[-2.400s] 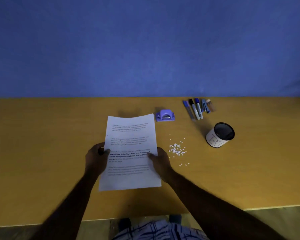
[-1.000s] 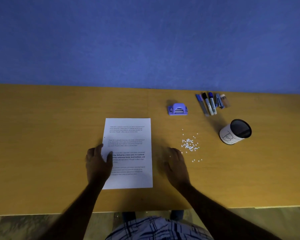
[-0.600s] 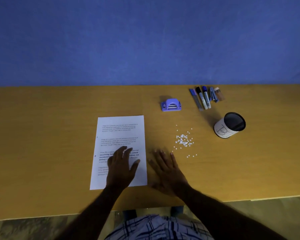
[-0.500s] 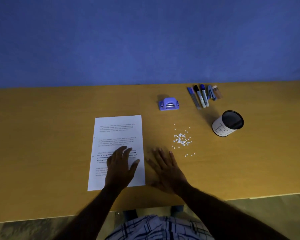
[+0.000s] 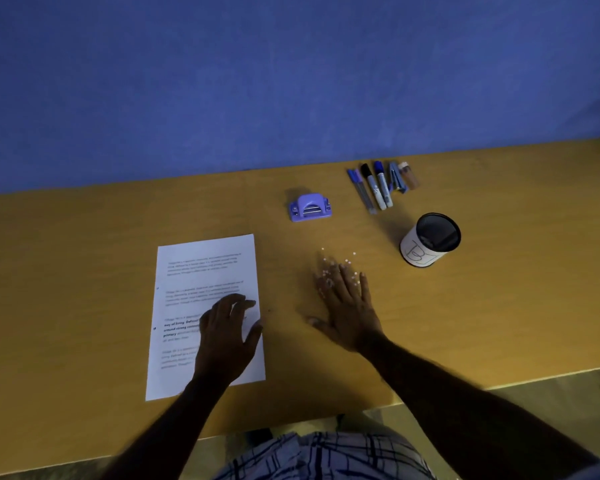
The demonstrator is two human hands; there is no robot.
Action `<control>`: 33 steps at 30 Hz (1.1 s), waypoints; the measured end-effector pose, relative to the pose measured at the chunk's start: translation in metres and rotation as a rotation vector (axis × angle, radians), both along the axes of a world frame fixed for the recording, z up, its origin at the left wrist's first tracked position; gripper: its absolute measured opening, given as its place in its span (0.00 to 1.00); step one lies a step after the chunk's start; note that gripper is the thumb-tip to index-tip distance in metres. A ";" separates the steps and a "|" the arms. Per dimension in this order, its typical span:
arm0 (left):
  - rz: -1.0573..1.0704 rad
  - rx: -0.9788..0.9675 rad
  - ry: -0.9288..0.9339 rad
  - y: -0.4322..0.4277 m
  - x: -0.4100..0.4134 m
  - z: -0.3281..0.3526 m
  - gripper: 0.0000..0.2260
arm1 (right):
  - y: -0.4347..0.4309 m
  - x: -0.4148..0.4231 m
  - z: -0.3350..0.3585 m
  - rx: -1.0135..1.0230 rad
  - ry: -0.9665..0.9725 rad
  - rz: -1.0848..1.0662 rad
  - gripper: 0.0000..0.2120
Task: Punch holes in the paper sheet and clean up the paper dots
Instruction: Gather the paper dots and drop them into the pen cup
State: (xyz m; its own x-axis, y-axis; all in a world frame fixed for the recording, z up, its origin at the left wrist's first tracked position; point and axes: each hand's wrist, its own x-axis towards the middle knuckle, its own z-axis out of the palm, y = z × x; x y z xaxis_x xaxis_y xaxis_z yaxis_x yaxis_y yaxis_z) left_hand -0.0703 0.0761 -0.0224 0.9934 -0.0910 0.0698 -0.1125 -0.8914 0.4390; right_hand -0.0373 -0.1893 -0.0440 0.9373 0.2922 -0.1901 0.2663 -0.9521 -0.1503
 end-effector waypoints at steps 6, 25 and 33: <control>-0.067 -0.027 0.007 -0.027 0.017 0.011 0.19 | -0.049 0.051 -0.002 0.138 0.011 -0.202 0.47; -0.331 0.180 0.087 -0.095 0.114 -0.022 0.31 | -0.062 0.018 -0.017 0.258 -0.054 0.138 0.39; -0.492 0.388 0.096 -0.122 0.125 -0.040 0.43 | -0.088 0.008 -0.021 0.106 -0.028 0.050 0.42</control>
State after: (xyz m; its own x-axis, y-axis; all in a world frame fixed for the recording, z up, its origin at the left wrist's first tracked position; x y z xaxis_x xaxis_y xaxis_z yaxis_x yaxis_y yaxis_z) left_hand 0.0547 -0.0456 -0.0626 0.8290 -0.5396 -0.1471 -0.5260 -0.8416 0.1226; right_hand -0.0293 -0.2778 -0.0653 0.9254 0.3561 -0.1294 0.3191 -0.9166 -0.2408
